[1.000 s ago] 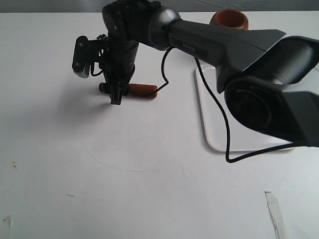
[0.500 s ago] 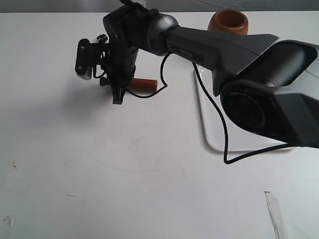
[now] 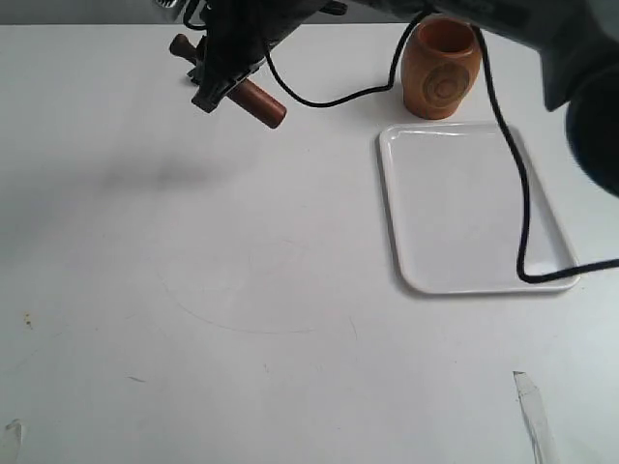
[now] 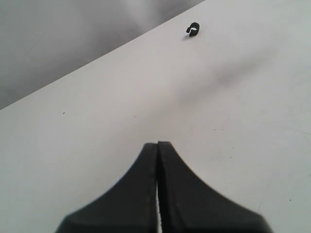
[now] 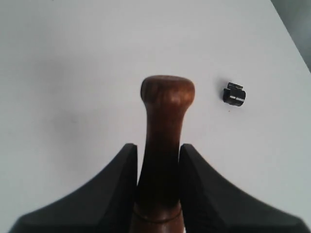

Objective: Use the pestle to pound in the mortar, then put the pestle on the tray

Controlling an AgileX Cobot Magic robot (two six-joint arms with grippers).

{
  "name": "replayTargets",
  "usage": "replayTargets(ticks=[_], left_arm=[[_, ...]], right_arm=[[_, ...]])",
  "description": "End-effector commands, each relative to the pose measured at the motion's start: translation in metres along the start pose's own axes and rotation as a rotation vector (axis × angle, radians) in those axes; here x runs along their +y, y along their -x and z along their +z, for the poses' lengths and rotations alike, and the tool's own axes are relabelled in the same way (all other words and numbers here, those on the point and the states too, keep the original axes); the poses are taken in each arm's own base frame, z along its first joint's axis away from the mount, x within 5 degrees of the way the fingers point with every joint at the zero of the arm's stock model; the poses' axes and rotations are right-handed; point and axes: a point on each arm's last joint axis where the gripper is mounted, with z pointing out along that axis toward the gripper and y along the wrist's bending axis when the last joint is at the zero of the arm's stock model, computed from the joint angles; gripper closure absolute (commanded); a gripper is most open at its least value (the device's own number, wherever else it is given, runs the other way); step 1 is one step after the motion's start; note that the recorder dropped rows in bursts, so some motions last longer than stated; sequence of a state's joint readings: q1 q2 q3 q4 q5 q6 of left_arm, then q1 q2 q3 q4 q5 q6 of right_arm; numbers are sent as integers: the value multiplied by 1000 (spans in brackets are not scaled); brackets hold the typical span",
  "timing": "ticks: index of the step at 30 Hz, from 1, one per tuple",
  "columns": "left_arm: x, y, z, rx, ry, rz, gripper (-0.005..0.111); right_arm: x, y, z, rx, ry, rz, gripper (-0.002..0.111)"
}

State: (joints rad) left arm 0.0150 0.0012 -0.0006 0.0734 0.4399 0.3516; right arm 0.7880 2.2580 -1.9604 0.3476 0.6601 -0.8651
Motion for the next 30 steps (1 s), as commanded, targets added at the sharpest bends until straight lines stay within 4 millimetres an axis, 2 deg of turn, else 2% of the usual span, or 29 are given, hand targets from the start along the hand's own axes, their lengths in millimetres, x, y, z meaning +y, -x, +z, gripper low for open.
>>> replayTargets(ticks=[1, 4, 7, 11, 15, 17, 20, 22, 25, 28, 30], left_arm=[[-1, 0, 0, -7, -8, -12, 107], [-1, 0, 0, -7, -8, -12, 107], [-1, 0, 0, -7, -8, -12, 107], [-1, 0, 0, -7, -8, -12, 107], [-1, 0, 0, -7, -8, -12, 107], [-1, 0, 0, -7, -8, -12, 107], [-1, 0, 0, -7, -8, -12, 107], [-1, 0, 0, -7, -8, -12, 107], [-1, 0, 0, -7, -8, -12, 107], [-1, 0, 0, -7, -8, -12, 107], [-1, 0, 0, -7, -8, -12, 107]], right_arm=[[23, 11, -33, -71, -131, -120, 108], [35, 7, -51, -155, -279, -167, 108], [45, -3, -72, -347, -387, -96, 108], [50, -21, -109, -615, -586, 33, 108], [55, -43, -133, -660, -653, 57, 108], [48, -55, -147, -666, -658, 161, 108], [28, -75, -177, -732, -711, 343, 108], [15, -88, -197, -814, -748, 438, 108], [4, -109, -215, -972, -764, 503, 108], [-8, -130, -217, -1042, -776, 542, 108], [-17, -142, -207, -1004, -782, 555, 108]])
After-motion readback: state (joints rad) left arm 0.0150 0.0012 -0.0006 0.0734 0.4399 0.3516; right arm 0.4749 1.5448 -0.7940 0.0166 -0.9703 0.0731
